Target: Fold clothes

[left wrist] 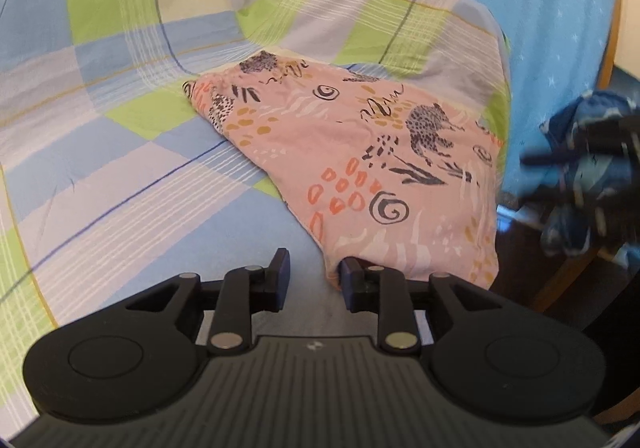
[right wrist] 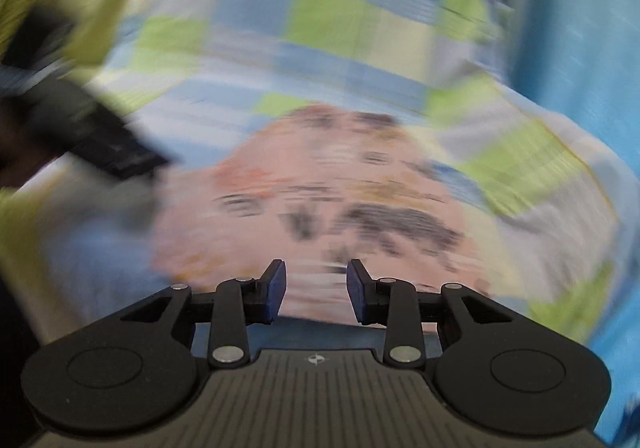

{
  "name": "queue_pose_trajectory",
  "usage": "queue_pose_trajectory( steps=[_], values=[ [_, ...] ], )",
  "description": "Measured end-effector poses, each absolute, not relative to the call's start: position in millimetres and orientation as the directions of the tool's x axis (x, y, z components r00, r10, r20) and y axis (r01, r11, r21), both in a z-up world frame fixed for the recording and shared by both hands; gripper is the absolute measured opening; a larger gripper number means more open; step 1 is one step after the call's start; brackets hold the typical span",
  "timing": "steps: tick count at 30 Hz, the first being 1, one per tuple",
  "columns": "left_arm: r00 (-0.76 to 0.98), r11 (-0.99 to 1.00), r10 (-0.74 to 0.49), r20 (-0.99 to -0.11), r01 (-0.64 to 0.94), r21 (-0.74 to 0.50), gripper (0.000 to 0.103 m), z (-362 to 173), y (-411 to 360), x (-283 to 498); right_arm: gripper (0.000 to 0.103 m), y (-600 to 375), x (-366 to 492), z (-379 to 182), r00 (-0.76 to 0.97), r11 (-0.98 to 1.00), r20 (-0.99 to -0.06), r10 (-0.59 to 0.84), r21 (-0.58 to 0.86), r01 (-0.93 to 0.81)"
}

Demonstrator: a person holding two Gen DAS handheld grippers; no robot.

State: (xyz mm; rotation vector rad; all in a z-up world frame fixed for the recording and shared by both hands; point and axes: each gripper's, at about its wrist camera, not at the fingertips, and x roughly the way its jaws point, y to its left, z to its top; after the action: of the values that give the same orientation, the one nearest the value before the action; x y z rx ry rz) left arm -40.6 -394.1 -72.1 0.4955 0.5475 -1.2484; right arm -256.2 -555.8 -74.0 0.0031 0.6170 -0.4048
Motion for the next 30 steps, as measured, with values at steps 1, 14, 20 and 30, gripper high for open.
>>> queue_pose_trajectory(
  steps=[1,14,20,30],
  values=[
    [0.227,0.232,-0.741,-0.632,0.97,0.077,0.023,-73,-395,-45,0.033,-579,-257,-75,0.723,0.906,-0.578,-0.378,-0.074,0.416],
    [0.255,0.215,-0.728,-0.636,0.966,0.14,0.023,-76,-395,-52,0.024,-691,-274,-120,0.678,0.839,-0.662,-0.319,0.136,0.527],
    [0.259,0.215,-0.73,-0.632,0.965,0.148,0.023,-78,-397,-53,0.002,-691,-274,-118,0.681,0.835,-0.666,-0.306,0.156,0.528],
    [0.253,0.213,-0.739,-0.624,0.967,0.14,0.023,-80,-395,-51,0.0,-678,-259,-108,0.632,0.829,-0.615,-0.472,-0.066,0.556]
  ],
)
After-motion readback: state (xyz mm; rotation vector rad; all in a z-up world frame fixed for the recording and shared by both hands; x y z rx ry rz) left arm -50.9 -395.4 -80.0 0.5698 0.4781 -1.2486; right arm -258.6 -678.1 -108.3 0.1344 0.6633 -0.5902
